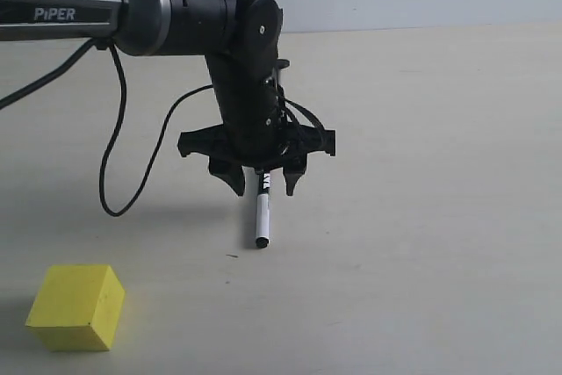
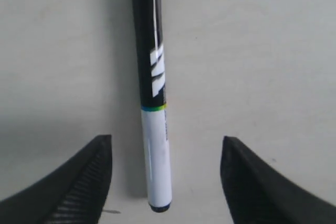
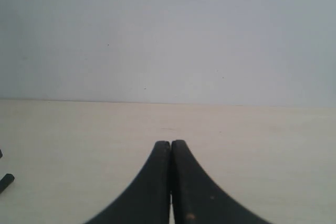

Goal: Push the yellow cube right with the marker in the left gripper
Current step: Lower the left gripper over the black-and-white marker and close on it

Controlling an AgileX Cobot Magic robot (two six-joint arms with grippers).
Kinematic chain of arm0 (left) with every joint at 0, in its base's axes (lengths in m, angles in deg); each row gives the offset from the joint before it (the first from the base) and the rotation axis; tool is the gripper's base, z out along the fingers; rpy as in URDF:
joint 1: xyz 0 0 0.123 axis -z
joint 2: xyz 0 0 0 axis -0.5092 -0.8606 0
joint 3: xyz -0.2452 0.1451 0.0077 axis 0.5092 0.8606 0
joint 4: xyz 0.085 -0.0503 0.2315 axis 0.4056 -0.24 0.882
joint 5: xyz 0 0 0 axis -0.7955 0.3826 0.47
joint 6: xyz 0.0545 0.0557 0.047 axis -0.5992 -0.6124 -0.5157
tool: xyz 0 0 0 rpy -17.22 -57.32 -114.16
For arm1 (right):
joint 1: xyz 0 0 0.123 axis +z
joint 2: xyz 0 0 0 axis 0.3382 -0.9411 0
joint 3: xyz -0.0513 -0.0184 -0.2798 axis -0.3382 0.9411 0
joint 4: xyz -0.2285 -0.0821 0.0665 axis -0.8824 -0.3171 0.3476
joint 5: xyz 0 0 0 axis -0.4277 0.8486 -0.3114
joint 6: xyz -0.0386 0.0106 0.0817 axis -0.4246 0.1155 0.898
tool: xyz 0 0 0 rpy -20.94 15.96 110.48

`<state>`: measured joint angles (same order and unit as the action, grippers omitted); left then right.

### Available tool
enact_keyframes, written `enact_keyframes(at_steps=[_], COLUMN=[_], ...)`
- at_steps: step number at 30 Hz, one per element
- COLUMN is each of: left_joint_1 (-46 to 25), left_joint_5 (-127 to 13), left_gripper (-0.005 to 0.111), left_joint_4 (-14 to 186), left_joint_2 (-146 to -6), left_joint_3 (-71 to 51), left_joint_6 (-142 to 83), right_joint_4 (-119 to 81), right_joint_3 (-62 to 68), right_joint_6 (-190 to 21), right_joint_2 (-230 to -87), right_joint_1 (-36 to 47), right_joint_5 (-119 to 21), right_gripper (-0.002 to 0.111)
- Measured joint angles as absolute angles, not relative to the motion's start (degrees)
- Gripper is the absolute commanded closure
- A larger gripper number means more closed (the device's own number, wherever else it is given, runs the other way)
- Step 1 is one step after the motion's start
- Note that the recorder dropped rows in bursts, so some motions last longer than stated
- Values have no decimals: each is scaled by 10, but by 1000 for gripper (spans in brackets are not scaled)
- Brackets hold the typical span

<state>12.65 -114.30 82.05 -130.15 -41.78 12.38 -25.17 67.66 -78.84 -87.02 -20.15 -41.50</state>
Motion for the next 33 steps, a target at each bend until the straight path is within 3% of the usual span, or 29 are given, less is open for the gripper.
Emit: enact_keyframes(at_steps=[18,21,26,33], left_joint_1=[137,137,137,137], left_joint_5=[-1145,-1145,-1145,-1151], left_gripper=[48,62,104,107], left_joint_4=[809,809,809,810], left_joint_2=[-1351,-1351,-1351,-1351], left_joint_3=[-418,-418,-418,-422], left_joint_6=[137,137,126,78], right_joint_4=[-242,-242,-242,-242], right_joint_3=[677,677,677,677], right_joint_6=[-788,-788,-788,-788], right_joint_2=[-870,-870,-870,-870], right_joint_1=[-201,-201,-201,-201], right_joint_5=[-415,-415,-415,-415], right_gripper=[108,108,108,108])
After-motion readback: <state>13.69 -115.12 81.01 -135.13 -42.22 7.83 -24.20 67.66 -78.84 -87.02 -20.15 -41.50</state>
